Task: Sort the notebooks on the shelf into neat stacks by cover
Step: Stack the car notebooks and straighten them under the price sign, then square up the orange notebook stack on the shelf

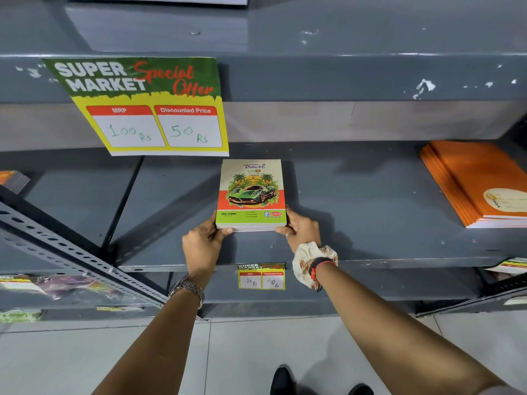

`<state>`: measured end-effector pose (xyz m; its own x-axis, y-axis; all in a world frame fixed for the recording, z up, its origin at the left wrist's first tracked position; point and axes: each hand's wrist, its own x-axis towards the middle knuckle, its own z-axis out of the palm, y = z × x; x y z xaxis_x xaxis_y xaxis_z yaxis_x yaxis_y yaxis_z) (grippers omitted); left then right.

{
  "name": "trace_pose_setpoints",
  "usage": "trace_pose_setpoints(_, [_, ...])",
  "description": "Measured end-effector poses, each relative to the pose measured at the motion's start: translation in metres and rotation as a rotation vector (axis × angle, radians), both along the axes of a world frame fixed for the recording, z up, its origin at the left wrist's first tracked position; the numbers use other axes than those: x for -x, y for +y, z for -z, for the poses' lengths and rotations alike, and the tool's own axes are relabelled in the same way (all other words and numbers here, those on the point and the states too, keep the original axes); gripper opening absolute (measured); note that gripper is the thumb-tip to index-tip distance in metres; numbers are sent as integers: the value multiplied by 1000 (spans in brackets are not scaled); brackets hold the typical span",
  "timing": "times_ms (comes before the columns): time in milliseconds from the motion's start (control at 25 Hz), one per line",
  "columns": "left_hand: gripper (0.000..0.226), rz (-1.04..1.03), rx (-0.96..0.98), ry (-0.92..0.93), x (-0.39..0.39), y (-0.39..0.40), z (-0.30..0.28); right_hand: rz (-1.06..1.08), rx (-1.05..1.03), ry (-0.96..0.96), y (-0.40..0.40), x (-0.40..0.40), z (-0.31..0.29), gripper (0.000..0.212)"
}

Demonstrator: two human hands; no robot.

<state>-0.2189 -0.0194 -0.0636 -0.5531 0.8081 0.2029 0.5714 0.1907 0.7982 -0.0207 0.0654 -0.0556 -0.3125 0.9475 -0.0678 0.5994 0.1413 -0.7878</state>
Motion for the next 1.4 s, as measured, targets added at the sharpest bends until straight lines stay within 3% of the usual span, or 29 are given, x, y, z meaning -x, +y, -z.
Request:
trace_pose_setpoints(320, [47,-4,18,24,-1,-1,0,-7,45,-12,-6,-1,-9,54])
trace_pose_setpoints(440, [45,72,19,-190,1,-8,-8,-68,174,74,-3,-12,-17,52])
trace_pose_setpoints(560, [39,-82,-105,-377,-10,-14,-30,42,146,176,5,-44,-28,44])
trace_pose_setpoints(720, [45,-140,-199,-303,-52,0,-61,205,5,216,23,-120,-44,37])
trace_pose_setpoints(920, [43,27,-170,-183,-158,61,-62,345,-105,117,56,-252,-67,39])
trace_pose_setpoints(1120, [46,261,25,-294,-314,116,-50,498,-199,-48,84,-391,-86,41])
trace_pose_setpoints(1280, [50,439,197,-419,-430,145,-64,593,3,-120,113,-473,-81,46])
trace_pose_setpoints(1400, [46,486,253,-454,-478,160,-72,531,139,-62,124,-498,-74,49])
